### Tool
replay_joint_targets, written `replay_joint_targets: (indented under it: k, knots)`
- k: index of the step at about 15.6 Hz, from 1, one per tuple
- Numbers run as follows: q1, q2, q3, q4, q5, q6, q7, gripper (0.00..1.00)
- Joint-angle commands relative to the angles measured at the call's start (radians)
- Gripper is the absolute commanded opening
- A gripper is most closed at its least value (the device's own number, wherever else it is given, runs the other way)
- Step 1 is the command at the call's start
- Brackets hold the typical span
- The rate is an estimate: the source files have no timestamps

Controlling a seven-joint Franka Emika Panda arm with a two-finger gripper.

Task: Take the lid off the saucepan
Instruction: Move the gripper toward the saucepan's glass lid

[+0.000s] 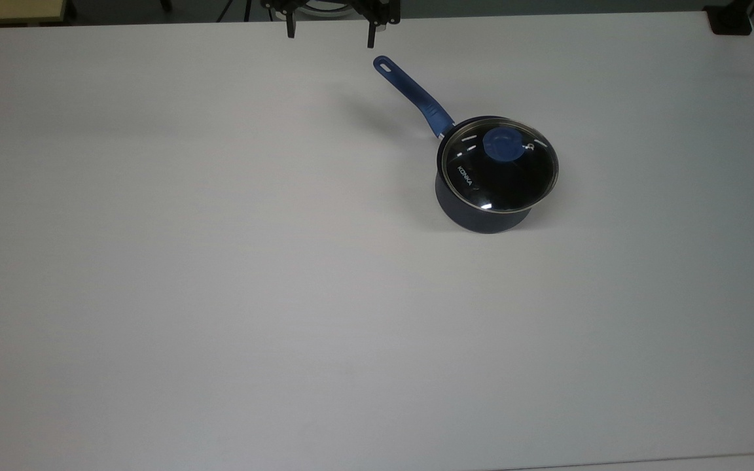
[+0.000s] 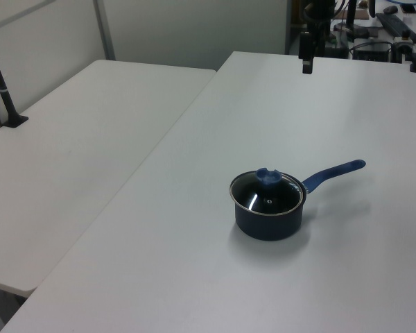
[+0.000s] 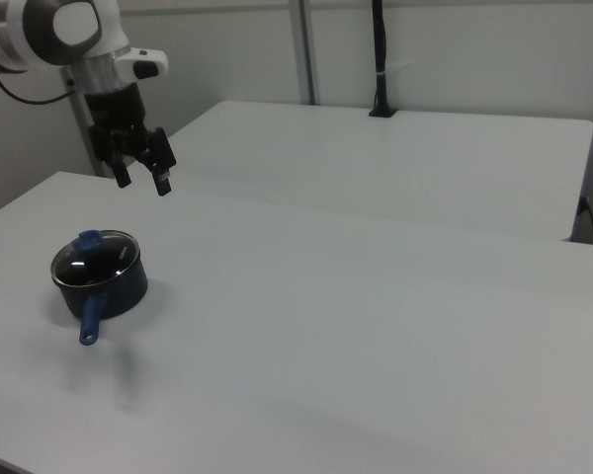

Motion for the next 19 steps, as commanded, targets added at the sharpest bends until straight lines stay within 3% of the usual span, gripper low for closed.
replay_joint_targets:
  k: [1,19]
  knots:
    - [-0.024,-0.014,-0.004,-0.01,0.018,0.0,-0.044,1.0]
    - [-0.015,0.015,0.009,-0.006,0.022,0.059,-0.044,1.0]
